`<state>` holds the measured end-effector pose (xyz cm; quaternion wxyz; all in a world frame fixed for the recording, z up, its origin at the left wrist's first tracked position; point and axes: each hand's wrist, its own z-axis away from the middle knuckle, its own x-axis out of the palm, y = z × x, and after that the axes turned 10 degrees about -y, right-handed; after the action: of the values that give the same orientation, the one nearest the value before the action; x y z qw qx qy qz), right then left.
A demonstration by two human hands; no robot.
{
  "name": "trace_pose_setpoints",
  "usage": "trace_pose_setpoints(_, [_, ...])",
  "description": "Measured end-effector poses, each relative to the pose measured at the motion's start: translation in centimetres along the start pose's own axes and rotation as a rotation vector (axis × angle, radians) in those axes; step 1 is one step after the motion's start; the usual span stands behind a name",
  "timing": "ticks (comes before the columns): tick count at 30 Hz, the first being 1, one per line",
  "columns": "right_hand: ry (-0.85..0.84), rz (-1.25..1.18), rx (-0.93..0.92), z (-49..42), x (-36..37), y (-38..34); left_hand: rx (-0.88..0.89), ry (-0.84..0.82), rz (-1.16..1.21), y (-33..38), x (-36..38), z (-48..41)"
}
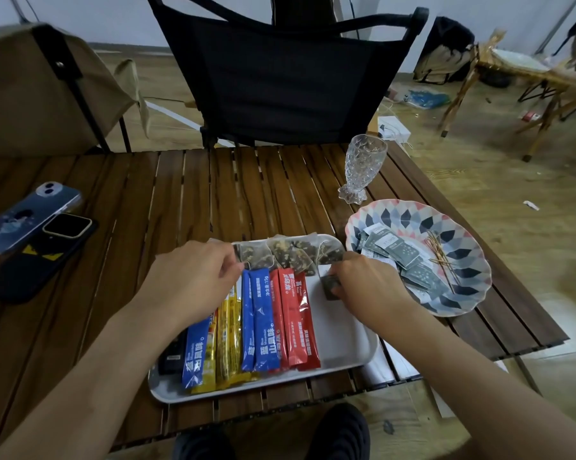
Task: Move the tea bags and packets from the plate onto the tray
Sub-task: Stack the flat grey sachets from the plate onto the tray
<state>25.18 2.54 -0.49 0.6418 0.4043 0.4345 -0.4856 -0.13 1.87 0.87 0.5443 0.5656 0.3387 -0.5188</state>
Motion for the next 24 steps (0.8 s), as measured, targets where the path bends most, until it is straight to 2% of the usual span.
trace_pose_setpoints(2, [0.004, -0.015, -0.007, 0.2, -0.2, -0.2, 0.002, -0.004, 0.006, -0.1, 0.0, 0.0])
trace_pose_setpoints(5, [0.034, -0.209, 0.030, 0.3, -1.1, 1.2, -0.001, -0.014, 0.012, 0.0, -0.2, 0.0])
trace_pose_setpoints(9, [0.231, -0.335, 0.198, -0.5, -1.5, 6.2, -0.008, -0.016, 0.007, 0.0, -0.2, -0.1])
trace_pose_setpoints(13, [0.049, -0.322, 0.396, -2.1, 0.3, 10.4, -0.007, -0.013, -0.013, 0.0, 0.0, -0.1])
trace_pose_setpoints(19, [0.056, -0.458, 0.397, -2.8, 0.2, 12.2, -0.008, -0.017, -0.024, 0.3, 0.0, -0.3])
trace_pose_setpoints(24, [0.225, -0.500, 0.398, -1.9, -0.3, 12.6, -0.009, -0.030, -0.024, 0.4, 0.0, -0.4])
